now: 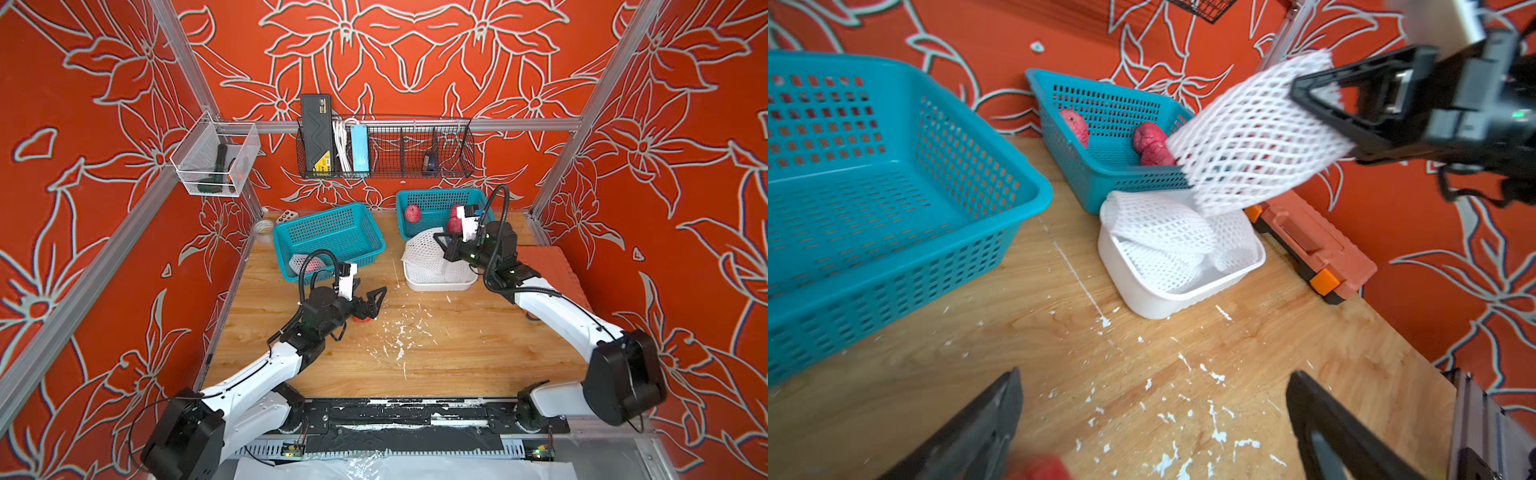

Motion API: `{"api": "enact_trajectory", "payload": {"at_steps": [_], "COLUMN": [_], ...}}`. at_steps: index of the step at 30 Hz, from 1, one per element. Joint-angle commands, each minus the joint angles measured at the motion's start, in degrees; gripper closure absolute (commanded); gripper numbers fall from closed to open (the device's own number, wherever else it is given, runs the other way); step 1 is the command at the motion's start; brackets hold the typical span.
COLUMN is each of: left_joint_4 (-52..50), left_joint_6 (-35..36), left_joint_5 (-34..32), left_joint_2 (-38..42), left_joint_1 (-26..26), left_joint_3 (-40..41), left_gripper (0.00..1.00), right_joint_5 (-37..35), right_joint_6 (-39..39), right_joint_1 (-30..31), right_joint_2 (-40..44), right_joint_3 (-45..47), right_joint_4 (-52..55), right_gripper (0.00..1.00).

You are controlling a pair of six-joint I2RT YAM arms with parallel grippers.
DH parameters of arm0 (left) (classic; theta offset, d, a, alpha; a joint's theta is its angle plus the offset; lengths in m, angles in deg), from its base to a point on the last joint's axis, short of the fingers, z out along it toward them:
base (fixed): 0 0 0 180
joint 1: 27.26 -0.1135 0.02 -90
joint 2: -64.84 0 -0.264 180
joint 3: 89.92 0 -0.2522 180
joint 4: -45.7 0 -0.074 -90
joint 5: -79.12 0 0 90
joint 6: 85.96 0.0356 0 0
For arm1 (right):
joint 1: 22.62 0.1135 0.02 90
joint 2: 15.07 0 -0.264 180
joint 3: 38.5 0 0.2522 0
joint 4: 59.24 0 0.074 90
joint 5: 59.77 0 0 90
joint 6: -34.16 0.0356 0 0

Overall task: Remove foam nets from apples
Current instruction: Place the foam net into the storage box.

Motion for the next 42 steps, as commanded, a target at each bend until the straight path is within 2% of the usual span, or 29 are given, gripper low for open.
{"api": "enact_trajectory", "payload": {"at_steps": [1, 6, 15, 19, 24, 27, 29, 31, 33, 36, 38, 40, 42], "left_joint_4": [0.1, 1.9, -5.9, -11.6, -13.6, -18.2, -19.0, -19.1, -17.0, -15.8, -17.7, -17.7, -16.6], "left_joint_6": [2.3, 4.2, 12.0, 15.0, 15.7, 16.6, 16.6, 16.6, 16.6, 17.2, 17.5, 17.4, 16.9], "left_joint_5": [-0.9, 0.0, 1.4, 0.0, 0.0, -0.1, -0.9, -1.5, -1.5, -2.0, -2.8, -2.9, -2.7], "left_joint_2": [-3.3, -9.9, -27.6, -37.4, -47.4, -53.3, -55.3, -55.6, -54.5, -54.2, -54.8, -54.3, -52.6], "left_joint_1": [1.0, 2.2, 6.9, 9.1, 9.7, 10.2, 10.1, 10.1, 10.2, 10.1, 10.0, 9.9, 9.9], "left_joint_3": [-4.4, -10.0, -31.5, -43.8, -53.5, -60.4, -62.0, -61.8, -59.9, -59.1, -60.4, -60.1, -58.7], "left_gripper": [0.05, 0.06, 0.12, 0.16, 0.19, 0.28, 0.29, 0.30, 0.29, 0.28, 0.28, 0.28, 0.27], "right_joint_5": [4.6, 3.6, -1.6, -4.7, -9.6, -9.9, -10.5, -10.4, -10.0, -10.8, -11.5, -12.2, -12.9], "right_joint_6": [6.3, 6.6, 3.3, 1.9, -0.1, -0.8, -1.0, -1.6, -1.9, -2.5, -3.1, -3.7, -4.1], "right_joint_1": [-2.4, -5.9, -9.2, -9.2, -9.2, -9.1, -9.2, -9.1, -9.1, -9.1, -9.0, -9.0, -9.0], "right_joint_2": [-3.9, -8.8, -16.2, -16.9, -16.5, -16.6, -17.1, -17.0, -16.1, -13.1, -10.7, -8.3, -6.1], "right_joint_3": [-1.9, -1.4, -0.7, -0.5, 0.4, 0.8, 1.0, 1.0, 1.3, 2.0, 2.2, 2.0, 1.8], "right_joint_4": [-3.3, -4.1, -0.2, 3.7, 6.4, 6.7, 6.8, 7.3, 6.9, 6.9, 7.3, 9.0, 10.4], "right_gripper": [1.00, 1.00, 0.93, 0.90, 0.86, 0.82, 0.80, 0.69, 0.63, 0.58, 0.52, 0.42, 0.38]}}
